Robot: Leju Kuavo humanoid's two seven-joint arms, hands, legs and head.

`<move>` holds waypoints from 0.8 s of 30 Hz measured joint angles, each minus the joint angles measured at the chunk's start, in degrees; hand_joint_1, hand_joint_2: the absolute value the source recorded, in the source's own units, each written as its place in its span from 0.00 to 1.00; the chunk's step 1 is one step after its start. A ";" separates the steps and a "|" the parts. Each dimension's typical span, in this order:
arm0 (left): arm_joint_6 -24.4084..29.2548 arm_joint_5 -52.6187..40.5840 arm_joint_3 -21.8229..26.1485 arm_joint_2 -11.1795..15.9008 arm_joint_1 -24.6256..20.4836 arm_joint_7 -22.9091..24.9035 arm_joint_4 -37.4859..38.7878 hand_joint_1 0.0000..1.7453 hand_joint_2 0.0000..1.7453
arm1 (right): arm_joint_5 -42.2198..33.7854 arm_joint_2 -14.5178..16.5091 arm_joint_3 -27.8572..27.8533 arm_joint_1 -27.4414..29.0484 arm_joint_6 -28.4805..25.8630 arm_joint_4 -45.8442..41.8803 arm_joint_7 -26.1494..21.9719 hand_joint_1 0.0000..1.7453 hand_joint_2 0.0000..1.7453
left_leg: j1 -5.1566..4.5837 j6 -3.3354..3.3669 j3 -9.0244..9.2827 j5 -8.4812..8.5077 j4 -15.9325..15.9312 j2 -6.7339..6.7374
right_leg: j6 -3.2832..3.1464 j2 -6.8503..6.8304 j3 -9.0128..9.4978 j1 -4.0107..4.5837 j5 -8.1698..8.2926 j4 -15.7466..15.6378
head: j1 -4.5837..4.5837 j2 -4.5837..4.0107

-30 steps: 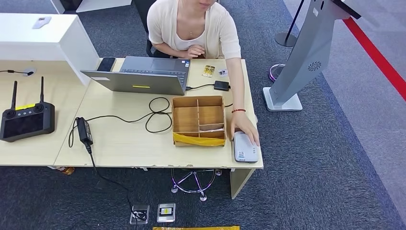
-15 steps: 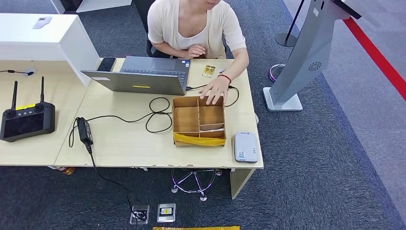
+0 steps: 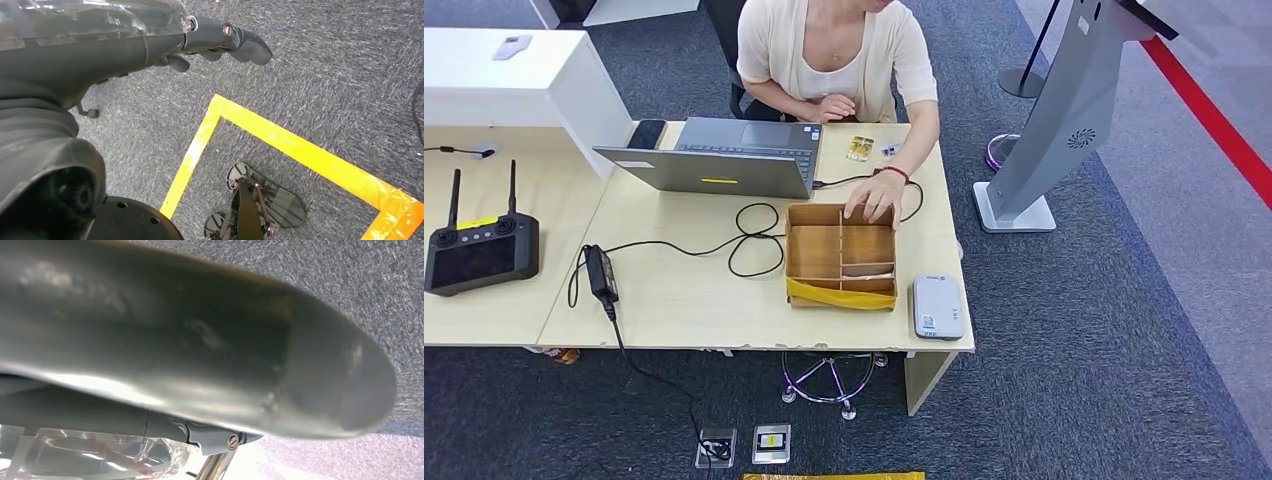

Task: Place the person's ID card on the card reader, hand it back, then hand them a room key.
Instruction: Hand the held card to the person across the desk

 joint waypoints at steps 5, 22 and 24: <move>0.17 0.59 -0.23 0.01 0.00 -0.09 -0.02 0.00 0.00 | 0.09 -0.43 -0.43 -0.08 0.00 1.04 -0.68 0.00 0.00 | 0.00 0.00 0.00 0.00 0.00 0.00 | 0.00 0.00 0.00 0.00 0.00 0.00 | -0.01 0.00; 0.16 1.25 -0.66 0.00 -0.01 -0.31 -0.02 0.00 0.00 | 0.31 -0.91 -1.20 -0.34 0.00 3.05 -1.12 0.00 0.00 | 0.00 0.00 0.00 0.00 0.00 0.00 | 0.00 0.00 0.00 0.00 0.00 0.00 | 0.00 0.00; 0.16 1.33 -0.68 -0.01 -0.01 -0.31 -0.02 0.00 0.00 | 0.31 -0.92 -1.24 -0.34 0.01 3.14 -1.02 0.00 0.00 | 0.00 0.00 0.00 0.00 0.00 0.00 | 0.00 0.00 0.00 0.00 0.00 0.00 | 0.00 0.00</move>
